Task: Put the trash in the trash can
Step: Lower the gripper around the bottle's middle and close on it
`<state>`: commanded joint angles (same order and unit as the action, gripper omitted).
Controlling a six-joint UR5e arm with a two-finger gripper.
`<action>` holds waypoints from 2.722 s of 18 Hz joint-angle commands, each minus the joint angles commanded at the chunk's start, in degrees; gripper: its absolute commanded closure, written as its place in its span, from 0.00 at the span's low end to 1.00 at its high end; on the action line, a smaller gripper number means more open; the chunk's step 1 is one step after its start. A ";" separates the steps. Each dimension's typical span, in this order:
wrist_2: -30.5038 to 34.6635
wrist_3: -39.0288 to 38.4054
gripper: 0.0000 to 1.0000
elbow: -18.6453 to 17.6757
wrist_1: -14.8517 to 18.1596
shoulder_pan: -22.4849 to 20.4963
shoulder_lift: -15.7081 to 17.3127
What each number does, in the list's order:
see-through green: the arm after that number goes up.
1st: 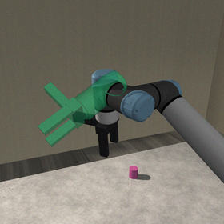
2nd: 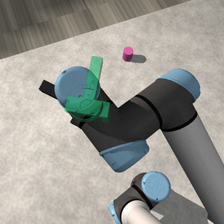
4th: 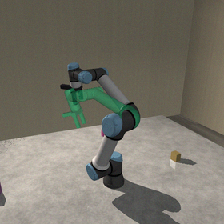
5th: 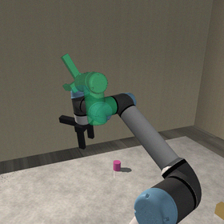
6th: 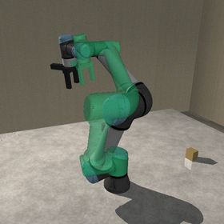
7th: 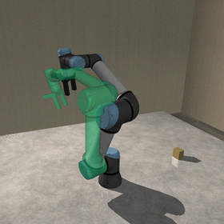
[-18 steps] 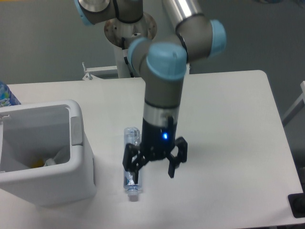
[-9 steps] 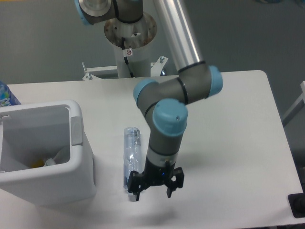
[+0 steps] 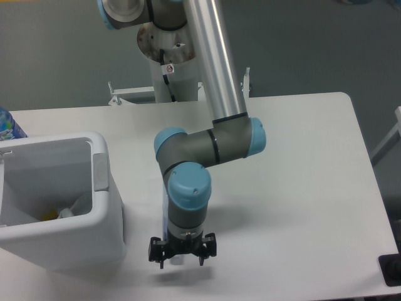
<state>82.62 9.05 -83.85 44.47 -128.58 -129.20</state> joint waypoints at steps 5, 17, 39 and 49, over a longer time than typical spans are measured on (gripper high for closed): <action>1.49 0.70 0.00 -1.05 0.09 0.62 0.09; 1.67 0.88 0.34 -1.76 0.18 0.70 0.53; 1.76 0.97 0.60 -3.25 0.09 0.70 1.67; 1.58 2.46 0.62 -2.38 -0.53 -0.08 4.13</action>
<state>84.20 11.51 -86.23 43.95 -128.67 -125.07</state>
